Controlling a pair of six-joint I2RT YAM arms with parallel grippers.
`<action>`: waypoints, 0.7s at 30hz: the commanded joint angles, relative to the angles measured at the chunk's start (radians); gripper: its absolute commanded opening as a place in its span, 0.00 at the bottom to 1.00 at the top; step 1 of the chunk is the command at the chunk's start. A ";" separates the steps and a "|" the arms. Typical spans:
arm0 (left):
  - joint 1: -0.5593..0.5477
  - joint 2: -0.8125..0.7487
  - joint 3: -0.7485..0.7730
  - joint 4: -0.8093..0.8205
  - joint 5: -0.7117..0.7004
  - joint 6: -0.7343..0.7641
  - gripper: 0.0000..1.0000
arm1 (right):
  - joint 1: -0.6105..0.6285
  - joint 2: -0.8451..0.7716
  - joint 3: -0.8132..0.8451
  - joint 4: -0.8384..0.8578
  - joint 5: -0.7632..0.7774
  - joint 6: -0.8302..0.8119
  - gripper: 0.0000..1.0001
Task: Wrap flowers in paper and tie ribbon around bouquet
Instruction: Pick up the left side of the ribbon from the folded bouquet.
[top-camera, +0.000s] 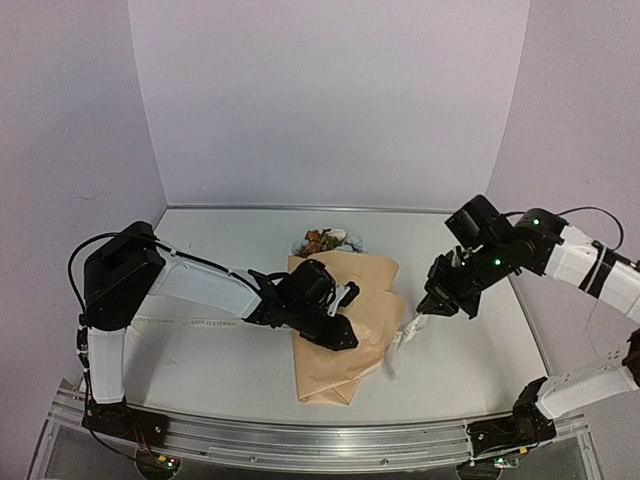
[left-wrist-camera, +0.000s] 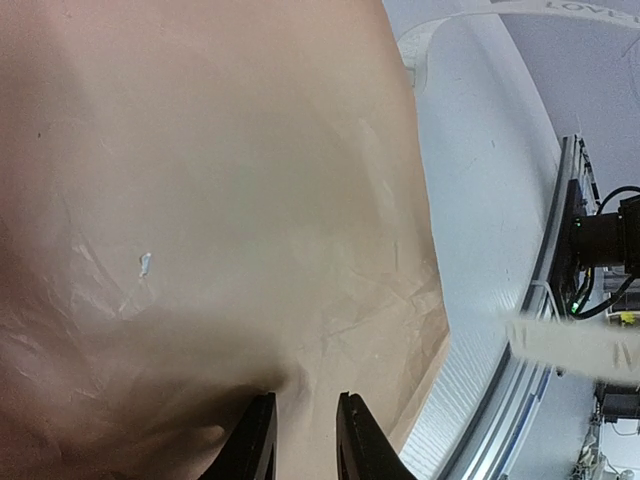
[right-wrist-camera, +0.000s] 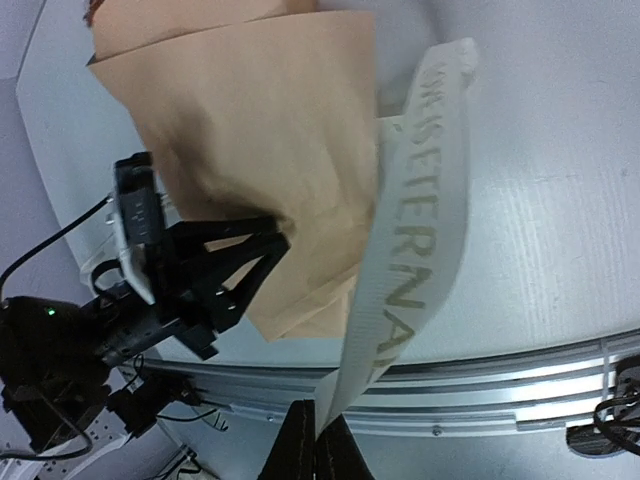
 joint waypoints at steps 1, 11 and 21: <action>0.004 0.009 0.055 0.035 -0.002 -0.011 0.23 | 0.050 0.129 0.181 0.024 -0.139 0.007 0.00; 0.026 0.017 0.057 0.035 -0.010 -0.039 0.23 | 0.112 0.319 0.334 0.176 -0.179 0.189 0.00; 0.080 -0.142 -0.112 0.134 -0.081 -0.140 0.26 | 0.087 0.488 0.419 0.317 -0.161 0.258 0.00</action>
